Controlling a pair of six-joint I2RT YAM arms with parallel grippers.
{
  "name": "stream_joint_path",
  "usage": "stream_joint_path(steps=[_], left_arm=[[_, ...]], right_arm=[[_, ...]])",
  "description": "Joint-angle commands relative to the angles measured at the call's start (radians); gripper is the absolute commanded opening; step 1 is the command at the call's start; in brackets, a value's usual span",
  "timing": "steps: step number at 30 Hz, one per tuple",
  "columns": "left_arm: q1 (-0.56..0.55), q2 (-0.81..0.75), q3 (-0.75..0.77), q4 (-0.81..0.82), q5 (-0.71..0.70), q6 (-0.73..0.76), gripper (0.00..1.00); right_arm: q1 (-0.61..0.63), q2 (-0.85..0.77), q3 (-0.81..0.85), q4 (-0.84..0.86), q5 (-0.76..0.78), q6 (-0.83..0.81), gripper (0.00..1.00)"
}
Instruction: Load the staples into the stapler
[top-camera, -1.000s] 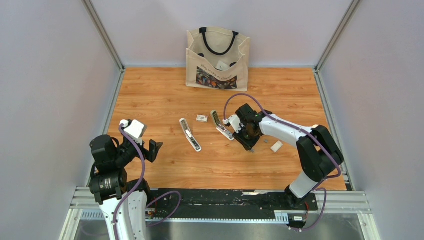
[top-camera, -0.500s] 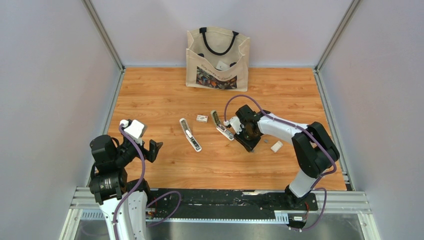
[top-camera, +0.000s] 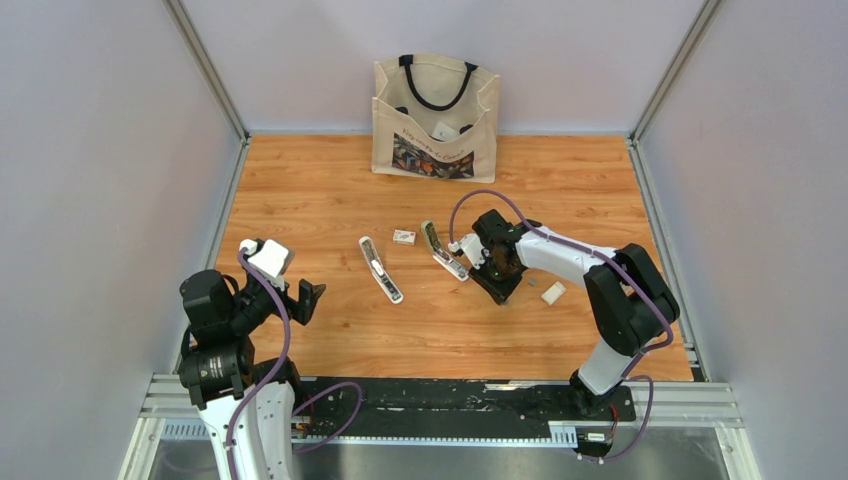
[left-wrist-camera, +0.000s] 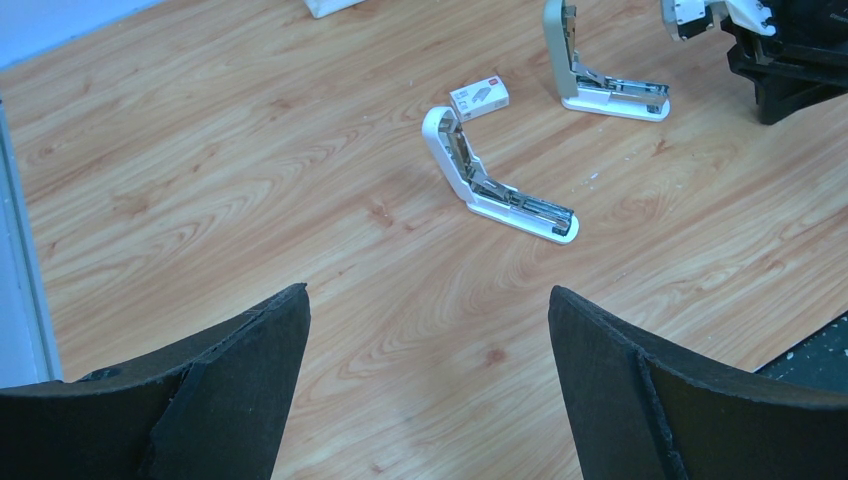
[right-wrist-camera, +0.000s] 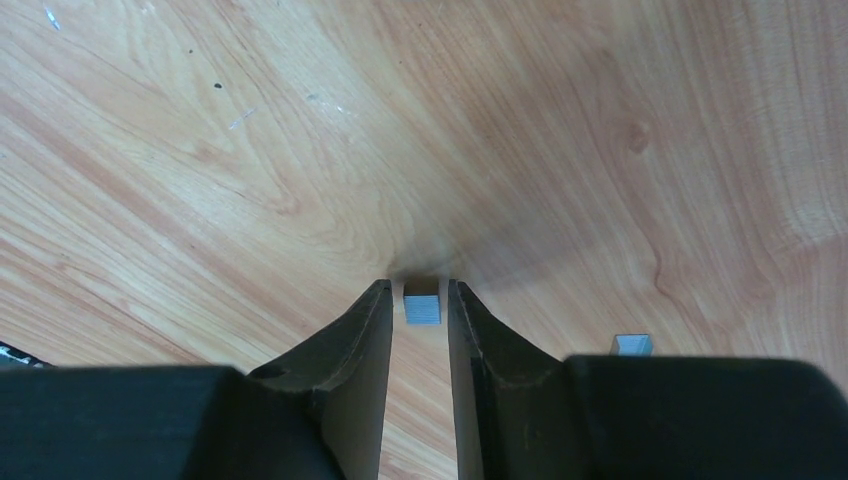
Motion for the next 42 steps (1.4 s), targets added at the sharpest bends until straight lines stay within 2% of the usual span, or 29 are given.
stream_joint_path(steps=[1,11,25,42], left_arm=[[0.015,-0.004,-0.006,0.019,0.012,0.006,0.96],[0.016,-0.005,-0.004,0.018,0.012,0.006,0.96],[0.015,-0.004,-0.006,0.021,0.012,0.006,0.96],[0.021,0.001,-0.006,0.022,0.011,0.004,0.96]], right_arm=[[-0.006,0.001,-0.002,-0.019,-0.024,-0.021,0.3],[-0.004,0.011,-0.006,-0.018,-0.004,-0.025,0.3],[-0.004,0.021,-0.006,-0.002,0.015,-0.024,0.21],[0.017,-0.09,0.057,0.008,-0.011,0.014,0.18]])
